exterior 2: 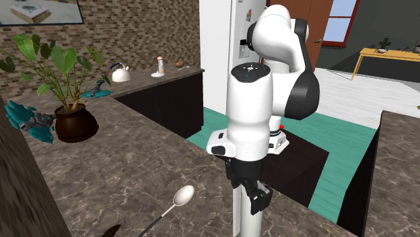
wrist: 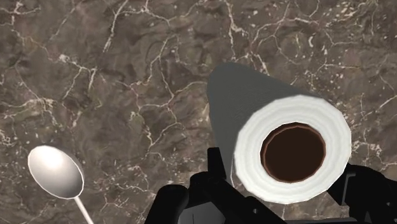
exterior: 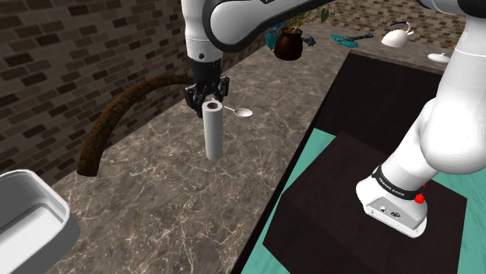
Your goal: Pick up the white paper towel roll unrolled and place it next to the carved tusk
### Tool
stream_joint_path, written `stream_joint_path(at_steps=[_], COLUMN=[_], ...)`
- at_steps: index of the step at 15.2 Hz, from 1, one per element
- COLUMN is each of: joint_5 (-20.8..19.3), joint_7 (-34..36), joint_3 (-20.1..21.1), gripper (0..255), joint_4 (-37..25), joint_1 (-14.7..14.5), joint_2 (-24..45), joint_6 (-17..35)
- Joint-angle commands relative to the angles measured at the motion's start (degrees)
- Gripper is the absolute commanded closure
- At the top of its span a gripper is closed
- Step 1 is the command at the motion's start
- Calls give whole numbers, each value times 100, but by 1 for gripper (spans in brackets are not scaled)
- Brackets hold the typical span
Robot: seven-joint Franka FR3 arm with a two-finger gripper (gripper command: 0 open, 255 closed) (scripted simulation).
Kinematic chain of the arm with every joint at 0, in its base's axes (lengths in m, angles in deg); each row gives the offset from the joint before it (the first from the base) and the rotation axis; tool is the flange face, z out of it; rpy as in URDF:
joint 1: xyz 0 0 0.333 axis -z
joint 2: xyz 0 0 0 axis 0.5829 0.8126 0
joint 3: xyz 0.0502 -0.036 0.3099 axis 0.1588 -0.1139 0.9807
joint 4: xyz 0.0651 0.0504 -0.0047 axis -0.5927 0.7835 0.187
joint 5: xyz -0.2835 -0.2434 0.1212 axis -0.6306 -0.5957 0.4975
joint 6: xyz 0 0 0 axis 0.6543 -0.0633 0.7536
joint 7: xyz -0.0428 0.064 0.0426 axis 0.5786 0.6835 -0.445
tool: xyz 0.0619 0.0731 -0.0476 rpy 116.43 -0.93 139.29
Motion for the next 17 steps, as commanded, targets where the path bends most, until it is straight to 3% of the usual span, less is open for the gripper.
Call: stream_joint_path(at_steps=[1,8,9,14,17], joint_5=[-6,-6,-6,-6,54], joint_7=[7,8,8,8,-32], joint_3=[0,0,0,0,12], gripper=[255,255,0,0,0], joint_4=[55,55,55,55,-336], joint_1=[-4,-4,-4,-4,22], joint_2=[11,12,12,12,-137], joint_6=[69,68,69,69,-463])
